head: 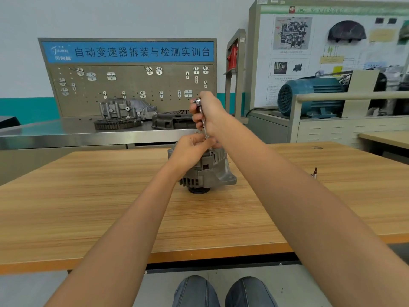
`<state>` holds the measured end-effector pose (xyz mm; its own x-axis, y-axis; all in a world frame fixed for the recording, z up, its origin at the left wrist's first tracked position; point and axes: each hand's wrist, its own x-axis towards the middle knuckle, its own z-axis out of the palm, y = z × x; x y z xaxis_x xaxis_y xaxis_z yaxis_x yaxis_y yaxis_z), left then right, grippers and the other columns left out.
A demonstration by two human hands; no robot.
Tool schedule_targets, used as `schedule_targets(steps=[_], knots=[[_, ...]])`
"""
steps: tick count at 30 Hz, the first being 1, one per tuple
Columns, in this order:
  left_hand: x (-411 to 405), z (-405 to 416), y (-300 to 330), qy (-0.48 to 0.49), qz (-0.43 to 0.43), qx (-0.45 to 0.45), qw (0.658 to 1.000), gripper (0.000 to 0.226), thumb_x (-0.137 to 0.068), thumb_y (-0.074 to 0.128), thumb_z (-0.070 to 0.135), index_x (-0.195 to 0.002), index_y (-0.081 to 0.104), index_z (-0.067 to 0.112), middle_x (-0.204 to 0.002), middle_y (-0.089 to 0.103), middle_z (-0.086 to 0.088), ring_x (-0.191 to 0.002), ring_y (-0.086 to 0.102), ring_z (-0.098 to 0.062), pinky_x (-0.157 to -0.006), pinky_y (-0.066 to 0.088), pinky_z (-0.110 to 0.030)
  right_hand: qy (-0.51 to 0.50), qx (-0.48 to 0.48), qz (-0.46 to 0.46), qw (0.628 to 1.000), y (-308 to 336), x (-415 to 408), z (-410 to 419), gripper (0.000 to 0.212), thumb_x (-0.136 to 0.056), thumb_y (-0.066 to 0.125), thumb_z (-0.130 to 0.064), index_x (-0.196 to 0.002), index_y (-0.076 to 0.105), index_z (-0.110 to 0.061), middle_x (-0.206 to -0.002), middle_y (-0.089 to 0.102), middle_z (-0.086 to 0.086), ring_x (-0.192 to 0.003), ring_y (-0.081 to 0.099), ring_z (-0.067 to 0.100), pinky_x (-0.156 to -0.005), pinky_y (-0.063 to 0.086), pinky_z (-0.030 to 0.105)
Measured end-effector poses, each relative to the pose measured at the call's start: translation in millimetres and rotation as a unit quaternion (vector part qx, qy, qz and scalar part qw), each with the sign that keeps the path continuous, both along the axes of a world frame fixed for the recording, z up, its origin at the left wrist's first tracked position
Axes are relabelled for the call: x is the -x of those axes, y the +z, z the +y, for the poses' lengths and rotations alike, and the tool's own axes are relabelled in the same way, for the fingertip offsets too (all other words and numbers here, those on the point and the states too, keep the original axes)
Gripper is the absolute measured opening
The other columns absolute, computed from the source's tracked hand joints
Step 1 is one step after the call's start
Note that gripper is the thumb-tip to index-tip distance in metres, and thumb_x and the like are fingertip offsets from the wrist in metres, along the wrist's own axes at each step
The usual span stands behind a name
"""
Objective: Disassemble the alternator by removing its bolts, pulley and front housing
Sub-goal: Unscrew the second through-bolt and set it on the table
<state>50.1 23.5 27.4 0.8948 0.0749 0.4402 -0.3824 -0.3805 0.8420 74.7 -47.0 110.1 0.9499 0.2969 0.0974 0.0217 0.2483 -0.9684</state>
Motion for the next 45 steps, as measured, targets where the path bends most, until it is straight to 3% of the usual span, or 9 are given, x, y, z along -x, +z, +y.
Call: schedule_targets(steps=[5,10,13,20,24,27,34,39,45], knots=[[-0.7,-2.5,-1.0,0.045,-0.01,-0.023,0.999,0.042,-0.091,0.053,0.007,-0.055,0.057,0.027,-0.042,0.053,0.016,-0.041,0.044,0.003,-0.04,0.032,-0.008,-0.209,-0.076,-0.039,0.974,-6.7,0.5,11.3,0.035,-0.101,0.026,-0.024,-0.069,0.038,-0.016,-0.061,0.051,-0.002,-0.047,0.038,0.009,-0.045,0.028,0.022],[0.8,-2.9,1.8,-0.001,0.012,-0.011,1.0,0.015,-0.093,0.056,0.027,-0.089,0.07,0.027,-0.081,0.071,0.018,-0.084,0.061,0.007,-0.073,0.04,-0.012,0.075,-0.034,0.019,0.996,0.3,-11.3,-10.8,0.027,-0.095,0.028,-0.019,-0.071,0.041,-0.019,-0.044,0.042,-0.01,-0.032,0.024,0.005,-0.041,0.02,0.019],[0.5,-2.6,1.1,-0.001,0.019,-0.005,1.0,0.016,-0.094,0.056,0.026,-0.096,0.071,0.022,-0.09,0.073,0.012,-0.098,0.063,-0.002,-0.086,0.041,-0.017,0.137,-0.022,0.01,0.99,-0.4,-12.4,-14.3,0.025,-0.094,0.031,-0.019,-0.072,0.042,-0.021,-0.043,0.041,-0.011,-0.032,0.022,0.004,-0.044,0.019,0.021],[0.3,-6.7,0.6,0.068,-0.002,-0.007,0.998,0.038,-0.09,0.057,0.01,-0.055,0.06,0.026,-0.046,0.055,0.013,-0.044,0.045,0.0,-0.045,0.035,-0.015,-0.185,-0.093,-0.038,0.978,-9.3,-2.2,7.1,0.032,-0.101,0.028,-0.025,-0.076,0.043,-0.013,-0.061,0.049,-0.002,-0.048,0.039,0.008,-0.045,0.03,0.021],[4.4,-6.7,3.7,0.023,0.02,0.005,1.0,0.015,-0.089,0.062,0.026,-0.087,0.073,0.017,-0.084,0.073,0.003,-0.081,0.063,-0.012,-0.075,0.045,-0.024,0.028,-0.011,-0.011,0.999,-1.9,-5.1,-5.0,0.029,-0.097,0.028,-0.023,-0.072,0.041,-0.018,-0.047,0.044,-0.008,-0.037,0.025,0.006,-0.043,0.02,0.02],[5.2,-4.9,3.3,0.013,0.019,0.002,1.0,0.015,-0.091,0.061,0.026,-0.082,0.072,0.024,-0.083,0.073,0.01,-0.086,0.063,-0.005,-0.077,0.042,-0.019,0.113,0.035,-0.035,0.992,0.0,-5.7,-6.2,0.028,-0.095,0.031,-0.022,-0.07,0.043,-0.02,-0.041,0.043,-0.01,-0.036,0.023,0.005,-0.045,0.019,0.021],[3.0,-2.9,2.8,0.087,0.026,-0.02,0.996,0.034,-0.09,0.047,0.001,-0.058,0.05,0.015,-0.051,0.048,0.001,-0.05,0.04,-0.01,-0.042,0.032,-0.015,-0.124,-0.052,-0.09,0.987,-13.7,9.5,17.0,0.029,-0.098,0.035,-0.022,-0.073,0.045,-0.015,-0.052,0.053,-0.004,-0.043,0.04,0.007,-0.042,0.031,0.019],[-0.1,-8.4,1.5,0.092,0.01,-0.032,0.995,0.045,-0.087,0.055,0.007,-0.045,0.055,0.023,-0.047,0.05,0.008,-0.048,0.041,-0.007,-0.046,0.033,-0.022,-0.198,-0.128,-0.032,0.971,-9.9,2.9,6.3,0.033,-0.1,0.03,-0.024,-0.07,0.041,-0.016,-0.059,0.052,-0.002,-0.045,0.037,0.008,-0.041,0.032,0.018],[2.5,-1.9,1.8,-0.006,0.023,-0.023,0.999,0.012,-0.092,0.058,0.024,-0.096,0.069,0.023,-0.071,0.07,0.02,-0.062,0.058,0.013,-0.058,0.041,-0.007,-0.015,-0.043,0.014,0.999,-1.7,-3.1,-4.6,0.025,-0.097,0.029,-0.022,-0.076,0.042,-0.017,-0.05,0.044,-0.007,-0.039,0.025,0.008,-0.043,0.021,0.021]])
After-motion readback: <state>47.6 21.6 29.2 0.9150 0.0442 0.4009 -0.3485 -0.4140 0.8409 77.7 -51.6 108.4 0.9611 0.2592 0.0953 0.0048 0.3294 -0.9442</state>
